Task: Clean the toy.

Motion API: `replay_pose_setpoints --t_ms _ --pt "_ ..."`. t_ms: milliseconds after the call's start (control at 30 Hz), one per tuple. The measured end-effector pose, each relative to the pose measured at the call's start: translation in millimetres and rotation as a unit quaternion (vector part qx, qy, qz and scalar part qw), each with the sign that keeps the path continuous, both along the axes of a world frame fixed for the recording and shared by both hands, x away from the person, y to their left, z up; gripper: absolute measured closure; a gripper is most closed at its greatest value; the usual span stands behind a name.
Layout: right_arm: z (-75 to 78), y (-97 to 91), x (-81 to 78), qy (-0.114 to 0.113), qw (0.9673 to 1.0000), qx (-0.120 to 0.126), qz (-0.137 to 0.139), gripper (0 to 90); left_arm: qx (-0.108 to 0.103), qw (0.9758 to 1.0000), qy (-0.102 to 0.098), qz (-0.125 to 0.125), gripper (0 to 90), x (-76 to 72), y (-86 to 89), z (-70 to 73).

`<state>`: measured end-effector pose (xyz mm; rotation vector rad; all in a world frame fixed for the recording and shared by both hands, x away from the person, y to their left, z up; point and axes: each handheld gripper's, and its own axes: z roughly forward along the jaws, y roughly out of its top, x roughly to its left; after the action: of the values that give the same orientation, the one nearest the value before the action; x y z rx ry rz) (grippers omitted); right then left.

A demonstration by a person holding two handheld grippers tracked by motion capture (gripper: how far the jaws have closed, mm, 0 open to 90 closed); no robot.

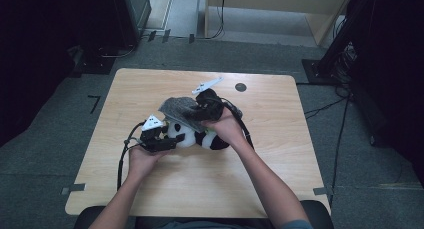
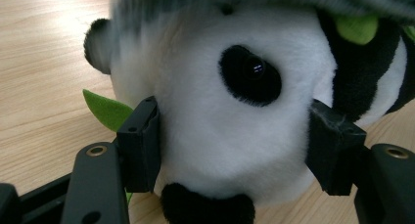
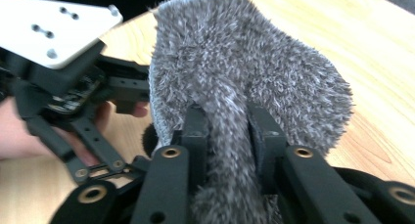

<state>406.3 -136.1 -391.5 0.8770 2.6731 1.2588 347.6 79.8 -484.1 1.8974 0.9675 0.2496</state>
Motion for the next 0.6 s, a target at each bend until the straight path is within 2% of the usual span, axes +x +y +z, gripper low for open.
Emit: replay_pose_setpoints --t_ms 33,100,200,233,267,333,467,567,600 --pt "-2.9 3.0 0.8 0.001 0.9999 -0.006 0.008 67.2 0.000 1.0000 0.001 0.001 32.3 0.1 0.1 -0.1" --pt "-5.5 7.1 0.2 -0.013 0.9997 -0.014 0.012 57.7 -0.003 1.0000 0.001 0.002 32.1 0.6 0.4 -0.3" --pt "-6.9 10.0 0.6 -0.044 0.9985 -0.032 -0.003 41.6 -0.003 1.0000 0.001 0.003 32.1 0.3 0.1 -0.2" --pt "-8.8 10.7 2.0 -0.047 0.9982 -0.037 -0.005 38.0 -0.002 1.0000 0.001 0.003 32.2 0.3 0.0 -0.2" --pt "-13.5 11.8 5.1 -0.035 0.9986 -0.038 -0.008 36.9 -0.001 1.0000 0.001 0.004 32.2 0.3 -0.1 -0.2" --pt "-14.8 11.9 5.9 -0.033 0.9988 -0.035 -0.010 38.7 -0.003 1.0000 0.001 0.006 32.2 0.6 -0.1 -0.4" --pt "-14.1 13.3 3.2 -0.028 0.9991 -0.027 -0.014 57.2 -0.002 1.0000 0.002 0.006 32.3 0.7 -0.3 -0.7" --pt "-10.9 17.2 -3.7 -0.043 0.9982 -0.041 -0.004 64.5 0.001 1.0000 0.001 0.007 32.4 0.4 -0.8 -0.7" --pt "-10.9 18.3 -6.2 -0.055 0.9972 -0.051 0.002 66.1 0.002 1.0000 0.001 0.006 32.8 0.3 -0.9 -0.8"
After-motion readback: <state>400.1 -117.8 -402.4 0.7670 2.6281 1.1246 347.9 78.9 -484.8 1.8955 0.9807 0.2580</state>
